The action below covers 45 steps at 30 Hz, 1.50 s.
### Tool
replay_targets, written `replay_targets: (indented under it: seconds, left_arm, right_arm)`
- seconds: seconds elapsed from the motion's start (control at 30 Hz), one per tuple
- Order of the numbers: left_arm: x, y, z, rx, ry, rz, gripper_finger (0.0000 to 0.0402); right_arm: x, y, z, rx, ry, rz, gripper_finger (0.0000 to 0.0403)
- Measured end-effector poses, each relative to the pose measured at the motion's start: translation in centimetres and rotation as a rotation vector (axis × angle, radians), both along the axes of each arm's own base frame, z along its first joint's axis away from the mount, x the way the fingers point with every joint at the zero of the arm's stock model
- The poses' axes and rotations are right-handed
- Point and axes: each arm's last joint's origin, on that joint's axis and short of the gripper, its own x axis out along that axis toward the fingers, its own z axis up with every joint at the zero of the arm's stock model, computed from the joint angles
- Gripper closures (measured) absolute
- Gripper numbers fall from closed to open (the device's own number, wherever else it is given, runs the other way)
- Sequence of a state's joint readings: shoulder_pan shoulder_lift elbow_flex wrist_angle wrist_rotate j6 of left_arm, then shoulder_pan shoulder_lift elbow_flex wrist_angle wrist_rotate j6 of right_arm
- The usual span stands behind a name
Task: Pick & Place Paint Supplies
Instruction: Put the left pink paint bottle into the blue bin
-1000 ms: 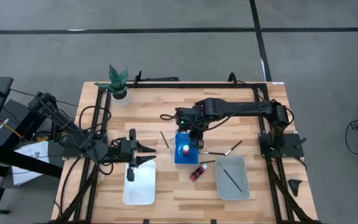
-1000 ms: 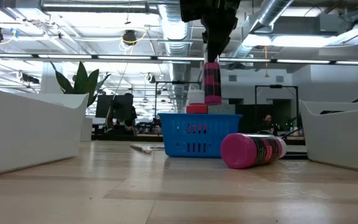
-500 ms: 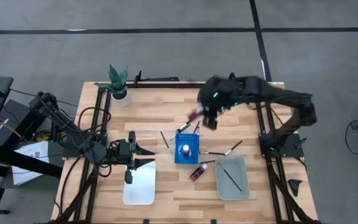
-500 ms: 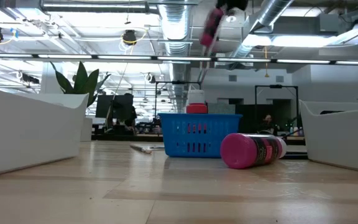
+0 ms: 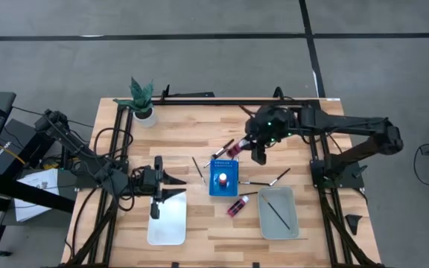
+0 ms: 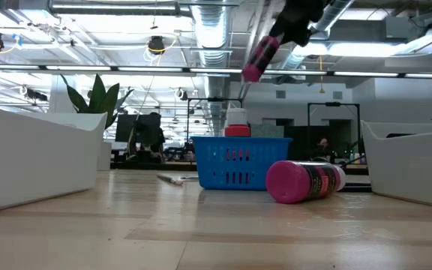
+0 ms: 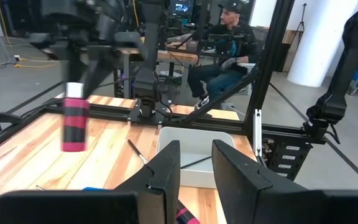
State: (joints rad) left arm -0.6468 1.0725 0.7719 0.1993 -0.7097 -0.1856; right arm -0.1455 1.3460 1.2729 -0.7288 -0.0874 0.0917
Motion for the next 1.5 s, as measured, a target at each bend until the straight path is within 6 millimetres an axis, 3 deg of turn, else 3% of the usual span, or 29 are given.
replay_targets:
  seconds: [0.13,0.27,0.73,1.37,1.5]
  left_arm:
    - [0.1,0.2,0.0,0.000,0.000,0.011,0.0316]
    - [0.1,0.2,0.0,-0.002,0.002,0.013,0.0316]
    - [0.1,0.2,-0.1,0.002,0.009,0.012,0.0316]
    - [0.1,0.2,-0.2,0.007,0.016,0.012,0.0316]
    - [0.1,0.2,-0.2,0.008,0.016,0.013,0.0316]
  right_arm:
    - [0.6,0.4,-3.0,0.007,0.091,0.008,0.0291]
    - [1.4,0.2,-4.5,0.013,0.126,0.011,0.0291]
    - [4.0,0.4,-8.1,0.042,0.209,0.039,0.0291]
    - [4.3,2.5,-8.2,0.028,0.213,0.055,0.0291]
    - [4.9,2.3,-9.3,0.033,0.242,0.052,0.0291]
